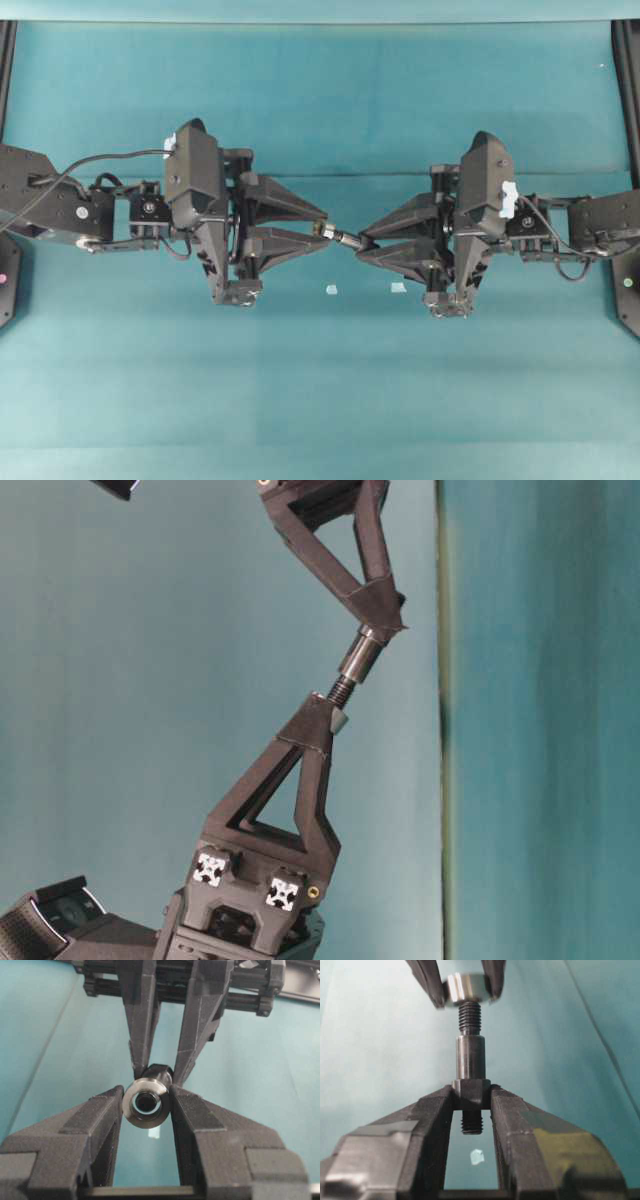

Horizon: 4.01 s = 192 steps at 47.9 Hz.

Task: Insert the washer onto the shaft with both hands.
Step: 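Bring the held washer and shaft together between the grippers, then push the washer with the left gripper onto the shaft's threaded end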

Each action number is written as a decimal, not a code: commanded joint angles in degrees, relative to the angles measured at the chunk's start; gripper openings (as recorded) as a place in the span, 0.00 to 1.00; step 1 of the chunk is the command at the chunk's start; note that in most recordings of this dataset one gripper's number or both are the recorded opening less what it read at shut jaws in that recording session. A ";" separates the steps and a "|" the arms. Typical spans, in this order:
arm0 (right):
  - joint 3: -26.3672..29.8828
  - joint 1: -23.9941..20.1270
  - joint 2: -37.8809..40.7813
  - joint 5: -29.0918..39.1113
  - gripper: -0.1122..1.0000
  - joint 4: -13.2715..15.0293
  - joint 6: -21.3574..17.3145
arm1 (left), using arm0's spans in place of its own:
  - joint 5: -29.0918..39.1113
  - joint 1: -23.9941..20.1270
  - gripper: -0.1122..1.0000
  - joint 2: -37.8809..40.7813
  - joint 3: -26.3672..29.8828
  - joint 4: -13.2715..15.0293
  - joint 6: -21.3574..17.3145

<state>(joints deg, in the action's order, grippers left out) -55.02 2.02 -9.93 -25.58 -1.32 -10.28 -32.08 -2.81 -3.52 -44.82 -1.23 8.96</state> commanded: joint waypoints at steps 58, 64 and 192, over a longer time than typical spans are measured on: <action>1.32 0.79 -0.09 -2.02 0.10 -0.09 -0.35 | 0.09 1.85 0.42 3.08 3.25 -0.09 0.00; 1.32 1.05 -0.09 -1.67 0.10 -0.09 -0.35 | 0.18 2.29 0.42 3.16 3.52 -0.09 0.00; 6.24 1.05 4.22 6.42 0.10 1.05 0.44 | 21.09 3.52 0.42 6.50 11.16 -0.09 -5.98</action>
<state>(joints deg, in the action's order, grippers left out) -50.45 2.37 -5.27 -18.54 -0.09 -10.11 -10.72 -0.53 3.25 -35.07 -1.14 2.99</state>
